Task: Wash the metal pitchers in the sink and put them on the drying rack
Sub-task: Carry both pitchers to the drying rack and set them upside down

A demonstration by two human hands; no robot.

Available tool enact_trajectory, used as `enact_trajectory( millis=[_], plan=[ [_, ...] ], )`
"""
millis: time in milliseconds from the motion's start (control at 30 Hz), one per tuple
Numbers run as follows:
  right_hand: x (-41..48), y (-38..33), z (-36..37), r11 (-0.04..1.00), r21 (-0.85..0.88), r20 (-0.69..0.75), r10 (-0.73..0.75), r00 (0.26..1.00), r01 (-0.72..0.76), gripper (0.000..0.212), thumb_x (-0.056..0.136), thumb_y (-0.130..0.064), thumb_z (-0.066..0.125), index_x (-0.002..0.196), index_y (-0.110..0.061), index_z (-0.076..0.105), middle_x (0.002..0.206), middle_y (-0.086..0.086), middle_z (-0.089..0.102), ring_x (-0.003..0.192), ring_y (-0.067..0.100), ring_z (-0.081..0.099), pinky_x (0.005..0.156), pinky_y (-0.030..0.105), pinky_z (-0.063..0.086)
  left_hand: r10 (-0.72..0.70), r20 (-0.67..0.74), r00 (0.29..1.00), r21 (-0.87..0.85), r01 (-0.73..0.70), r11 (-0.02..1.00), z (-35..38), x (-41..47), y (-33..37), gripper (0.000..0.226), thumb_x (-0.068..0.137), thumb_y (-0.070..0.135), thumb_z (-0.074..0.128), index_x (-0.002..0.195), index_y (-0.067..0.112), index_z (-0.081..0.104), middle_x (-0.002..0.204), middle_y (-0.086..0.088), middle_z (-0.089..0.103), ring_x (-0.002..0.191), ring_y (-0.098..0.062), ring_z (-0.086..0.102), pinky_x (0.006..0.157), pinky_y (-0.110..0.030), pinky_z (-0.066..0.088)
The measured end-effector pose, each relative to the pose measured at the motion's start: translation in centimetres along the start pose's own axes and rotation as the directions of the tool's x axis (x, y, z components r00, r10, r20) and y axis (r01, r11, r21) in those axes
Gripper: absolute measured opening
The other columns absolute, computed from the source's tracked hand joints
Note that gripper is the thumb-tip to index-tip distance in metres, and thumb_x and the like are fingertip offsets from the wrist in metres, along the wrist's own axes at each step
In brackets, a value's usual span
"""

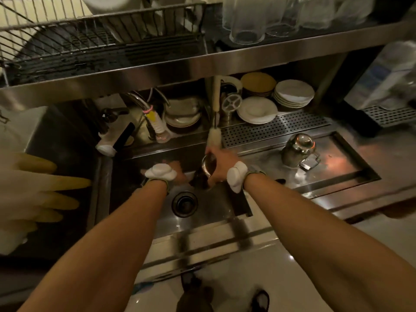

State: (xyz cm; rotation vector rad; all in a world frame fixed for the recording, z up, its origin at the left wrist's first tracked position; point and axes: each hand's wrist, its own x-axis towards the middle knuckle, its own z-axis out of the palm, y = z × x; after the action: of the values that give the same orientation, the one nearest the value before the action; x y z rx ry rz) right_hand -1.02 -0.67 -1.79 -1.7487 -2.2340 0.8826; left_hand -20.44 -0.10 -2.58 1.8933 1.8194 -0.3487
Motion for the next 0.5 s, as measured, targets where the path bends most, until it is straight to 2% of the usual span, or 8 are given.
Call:
enact_trajectory(
  millis=[33, 133, 233, 333, 367, 433, 500],
  plan=[
    [-0.3, 0.2, 0.3, 1.0, 0.007, 0.001, -0.007, 1.0, 0.007, 0.094, 0.045, -0.037, 0.085, 0.125, -0.029, 0.038, 0.118, 0.008, 0.057, 0.101, 0.029, 0.058, 0.071, 0.029, 0.043, -0.043, -0.01, 0.999, -0.001, 0.043, 0.999, 0.1, -0.2, 0.0, 0.065, 0.088, 0.04, 0.058, 0.145, 0.02, 0.034, 0.149, -0.012, 0.038, 0.135, -0.031, 0.038, 0.11, -0.039, 0.031],
    [-1.2, 0.2, 0.3, 1.0, 0.003, -0.024, -0.028, 0.999, 0.028, 0.095, 0.045, -0.04, 0.085, 0.127, -0.028, 0.039, 0.117, 0.007, 0.059, 0.101, 0.029, 0.058, 0.076, 0.033, 0.048, -0.054, 0.023, 0.998, -0.012, 0.055, 0.998, -0.1, -1.0, 1.2, 0.053, 0.084, 0.036, 0.061, 0.132, 0.016, 0.051, 0.133, -0.012, 0.055, 0.117, -0.029, 0.056, 0.093, -0.032, 0.046],
    [-2.6, 1.5, -2.1, 0.996, 0.083, -0.049, -0.028, 0.998, 0.032, 0.091, 0.049, -0.039, 0.084, 0.128, -0.025, 0.04, 0.113, 0.006, 0.061, 0.096, 0.026, 0.06, 0.07, 0.028, 0.047, 0.016, -0.124, 0.992, 0.015, -0.014, 1.0, -2.0, -1.6, 4.9, 0.039, 0.084, 0.032, 0.058, 0.119, 0.013, 0.061, 0.122, -0.012, 0.062, 0.108, -0.031, 0.061, 0.083, -0.033, 0.047],
    [-4.4, 3.3, -5.7, 0.992, 0.121, -0.054, -0.025, 0.998, 0.032, 0.091, 0.048, -0.043, 0.081, 0.128, -0.026, 0.041, 0.108, -0.001, 0.06, 0.093, 0.021, 0.058, 0.06, 0.024, 0.045, 0.108, -0.248, 0.963, -0.095, -0.135, 0.986, -4.5, -1.6, 10.0, 0.031, 0.084, 0.024, 0.056, 0.112, 0.016, 0.067, 0.121, -0.009, 0.064, 0.108, -0.03, 0.06, 0.085, -0.031, 0.045],
    [-5.1, 4.0, -6.8, 0.993, 0.111, -0.069, -0.021, 0.997, 0.029, 0.093, 0.046, -0.047, 0.079, 0.129, -0.028, 0.041, 0.109, 0.0, 0.059, 0.093, 0.022, 0.058, 0.061, 0.027, 0.048, 0.139, -0.271, 0.953, -0.098, -0.171, 0.98, -5.2, -1.8, 11.8, 0.03, 0.085, 0.024, 0.054, 0.112, 0.017, 0.066, 0.122, -0.008, 0.063, 0.11, -0.029, 0.06, 0.086, -0.03, 0.044],
    [-6.5, 6.0, -9.1, 0.998, 0.049, -0.121, -0.02, 0.992, 0.026, 0.096, 0.043, -0.056, 0.074, 0.129, -0.031, 0.041, 0.111, 0.003, 0.059, 0.095, 0.024, 0.058, 0.071, 0.035, 0.053, 0.193, -0.292, 0.937, -0.082, -0.226, 0.971, -6.1, -1.6, 15.8, 0.031, 0.087, 0.025, 0.053, 0.114, 0.016, 0.065, 0.123, -0.008, 0.063, 0.109, -0.029, 0.06, 0.089, -0.032, 0.046],
    [-7.5, 7.7, -10.7, 1.0, 0.005, -0.157, -0.009, 0.988, 0.01, 0.096, 0.045, -0.063, 0.067, 0.131, -0.033, 0.04, 0.113, 0.005, 0.058, 0.096, 0.026, 0.057, 0.076, 0.035, 0.051, 0.227, -0.283, 0.932, -0.06, -0.254, 0.965, -6.4, -1.1, 18.6, 0.034, 0.089, 0.024, 0.053, 0.12, 0.015, 0.062, 0.125, -0.009, 0.062, 0.11, -0.029, 0.059, 0.091, -0.035, 0.047]
  ],
)
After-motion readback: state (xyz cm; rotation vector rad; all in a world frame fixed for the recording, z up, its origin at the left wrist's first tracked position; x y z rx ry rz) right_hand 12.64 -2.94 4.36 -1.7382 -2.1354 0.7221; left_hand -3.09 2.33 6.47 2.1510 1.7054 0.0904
